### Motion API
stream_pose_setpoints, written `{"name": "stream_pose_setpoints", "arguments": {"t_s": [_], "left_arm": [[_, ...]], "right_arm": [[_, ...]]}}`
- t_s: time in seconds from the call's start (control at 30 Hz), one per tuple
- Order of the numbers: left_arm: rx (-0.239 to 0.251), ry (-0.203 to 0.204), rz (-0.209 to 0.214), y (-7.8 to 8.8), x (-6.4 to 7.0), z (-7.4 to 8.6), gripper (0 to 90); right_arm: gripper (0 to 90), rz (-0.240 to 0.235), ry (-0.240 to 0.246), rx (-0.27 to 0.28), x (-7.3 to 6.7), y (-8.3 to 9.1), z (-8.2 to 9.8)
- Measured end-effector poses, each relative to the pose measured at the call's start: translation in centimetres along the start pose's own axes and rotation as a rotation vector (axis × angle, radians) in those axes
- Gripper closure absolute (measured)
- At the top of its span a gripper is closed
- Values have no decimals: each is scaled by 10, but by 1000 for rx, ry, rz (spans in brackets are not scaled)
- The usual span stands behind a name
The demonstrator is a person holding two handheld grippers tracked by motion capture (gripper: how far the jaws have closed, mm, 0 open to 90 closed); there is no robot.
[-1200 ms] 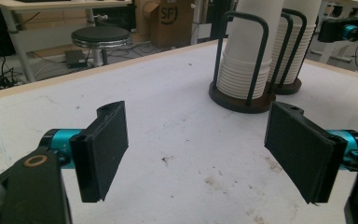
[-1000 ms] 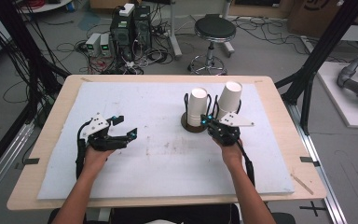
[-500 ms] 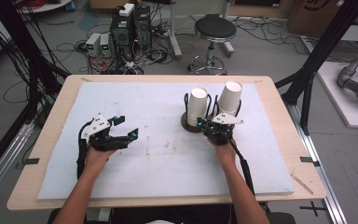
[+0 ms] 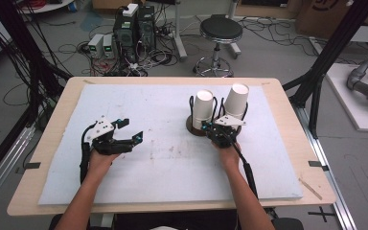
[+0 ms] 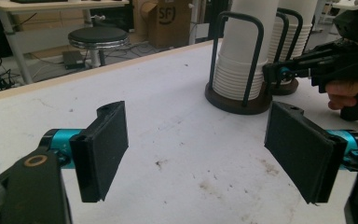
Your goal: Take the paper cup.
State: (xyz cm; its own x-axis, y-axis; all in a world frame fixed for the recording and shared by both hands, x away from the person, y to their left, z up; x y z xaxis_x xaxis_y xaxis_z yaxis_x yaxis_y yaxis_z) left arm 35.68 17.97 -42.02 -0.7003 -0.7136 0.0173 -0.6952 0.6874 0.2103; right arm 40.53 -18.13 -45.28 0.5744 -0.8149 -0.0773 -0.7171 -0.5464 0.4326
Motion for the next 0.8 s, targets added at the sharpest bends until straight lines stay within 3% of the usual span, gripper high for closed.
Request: {"name": "stream_pose_setpoints", "arguments": {"t_s": [0.17,0.3,0.5,0.6,0.7,0.8], "left_arm": [[-1,-2,8,-4,0,-5,214],[3,-27,15,-9,2,-11,214],[3,-41,59,-21,3,-24,214],[-10,-57,116,-34,4,-31,214],[-37,-28,144,-43,3,-39,214],[-24,-34,148,-49,2,-47,203]], "right_arm": [[900,7,-20,-4,-1,0,0],[900,24,-22,-9,-3,-1,0],[900,32,-27,-10,-3,-2,0],[900,32,-28,-10,-3,-2,0],[900,34,-30,-11,-4,-2,0],[900,36,-29,-9,-4,-2,0]]}}
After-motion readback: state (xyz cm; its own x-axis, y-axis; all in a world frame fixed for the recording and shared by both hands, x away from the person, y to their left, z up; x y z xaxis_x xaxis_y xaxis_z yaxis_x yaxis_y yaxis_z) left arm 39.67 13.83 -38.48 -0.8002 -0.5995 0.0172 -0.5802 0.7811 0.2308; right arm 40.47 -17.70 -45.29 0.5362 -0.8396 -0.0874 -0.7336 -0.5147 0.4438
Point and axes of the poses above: each handheld gripper's, and its own axes: y roughly backward along the jaws, z roughly out of its underside, x roughly to its right, the point moved 2 cm from there along -y, roughly forward along the jaws, and after that the axes turned 2 degrees about -y, right-handed, at the moved point
